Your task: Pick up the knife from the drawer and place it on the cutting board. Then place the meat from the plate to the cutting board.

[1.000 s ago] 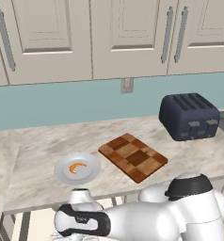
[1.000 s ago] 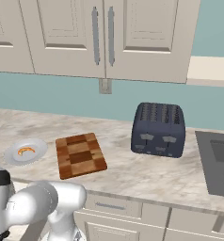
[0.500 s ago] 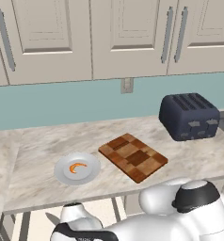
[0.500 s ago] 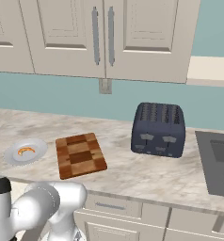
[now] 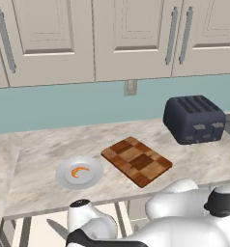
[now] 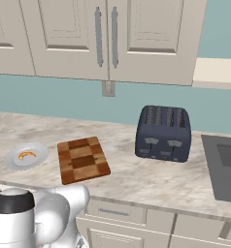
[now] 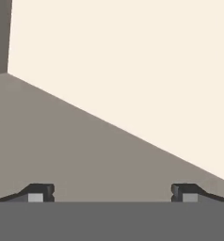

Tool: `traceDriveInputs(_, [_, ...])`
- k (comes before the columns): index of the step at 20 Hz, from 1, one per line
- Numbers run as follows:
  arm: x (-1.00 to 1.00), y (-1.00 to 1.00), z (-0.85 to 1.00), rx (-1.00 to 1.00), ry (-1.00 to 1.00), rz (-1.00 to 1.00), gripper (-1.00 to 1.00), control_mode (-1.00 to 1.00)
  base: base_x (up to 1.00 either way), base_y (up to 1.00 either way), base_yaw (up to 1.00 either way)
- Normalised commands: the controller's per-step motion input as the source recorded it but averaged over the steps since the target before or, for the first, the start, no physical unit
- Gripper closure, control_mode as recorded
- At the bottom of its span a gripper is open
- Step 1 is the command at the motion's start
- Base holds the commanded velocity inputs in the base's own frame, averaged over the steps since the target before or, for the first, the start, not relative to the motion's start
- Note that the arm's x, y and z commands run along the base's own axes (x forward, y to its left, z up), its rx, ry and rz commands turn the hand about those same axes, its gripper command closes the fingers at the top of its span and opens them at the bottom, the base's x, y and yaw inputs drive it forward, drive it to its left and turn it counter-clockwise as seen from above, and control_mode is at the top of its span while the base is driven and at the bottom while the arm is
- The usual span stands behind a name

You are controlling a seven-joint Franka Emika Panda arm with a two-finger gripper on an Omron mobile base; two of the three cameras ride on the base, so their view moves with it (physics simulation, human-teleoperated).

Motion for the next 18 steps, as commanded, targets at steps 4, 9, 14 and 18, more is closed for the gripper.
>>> traceDriveInputs(4, [0.10, -0.54, 0.08, 0.00, -0.29, 0.07, -1.00, -1.00, 0.00, 0.00, 0.00])
traceDriveInputs(9, [0.37, -0.47, 0.06, 0.00, -0.16, 0.01, -1.00, -1.00, 0.00, 0.00, 0.00])
traceDriveInputs(14, [0.60, -0.31, 0.18, 0.05, -0.02, -0.06, -1.00, -1.00, 0.00, 0.00, 0.00])
traceDriveInputs(18, [0.62, -0.13, 0.04, 0.03, 0.00, -0.08, -1.00, -1.00, 0.00, 0.00, 0.00])
